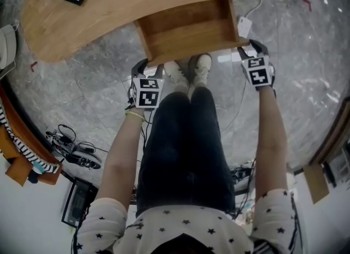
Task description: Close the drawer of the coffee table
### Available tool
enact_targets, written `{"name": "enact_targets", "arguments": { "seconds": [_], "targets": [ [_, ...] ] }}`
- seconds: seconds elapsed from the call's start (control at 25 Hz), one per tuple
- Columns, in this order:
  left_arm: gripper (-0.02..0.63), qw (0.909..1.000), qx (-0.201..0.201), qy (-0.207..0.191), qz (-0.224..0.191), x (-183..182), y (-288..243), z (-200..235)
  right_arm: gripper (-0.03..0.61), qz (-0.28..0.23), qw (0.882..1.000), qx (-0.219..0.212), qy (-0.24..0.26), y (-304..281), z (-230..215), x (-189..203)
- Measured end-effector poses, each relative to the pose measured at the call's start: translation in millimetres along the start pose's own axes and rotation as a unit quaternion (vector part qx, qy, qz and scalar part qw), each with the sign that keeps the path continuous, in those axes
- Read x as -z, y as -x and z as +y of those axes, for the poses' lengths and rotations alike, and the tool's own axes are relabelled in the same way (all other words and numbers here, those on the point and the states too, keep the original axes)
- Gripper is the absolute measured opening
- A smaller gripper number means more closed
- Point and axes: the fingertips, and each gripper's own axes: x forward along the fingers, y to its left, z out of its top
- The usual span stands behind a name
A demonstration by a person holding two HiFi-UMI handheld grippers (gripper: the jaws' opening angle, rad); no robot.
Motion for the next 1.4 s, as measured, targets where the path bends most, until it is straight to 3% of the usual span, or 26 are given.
{"name": "enact_targets", "arguments": {
  "seconds": [1.4],
  "targets": [
    [0.213,0.9999,-0.01,0.011,-0.003,-26.8,-11.8,21.7,0.209,-0.007,1.0,0.004,0.001,-12.8,-15.9,-33.2]
  ]
}}
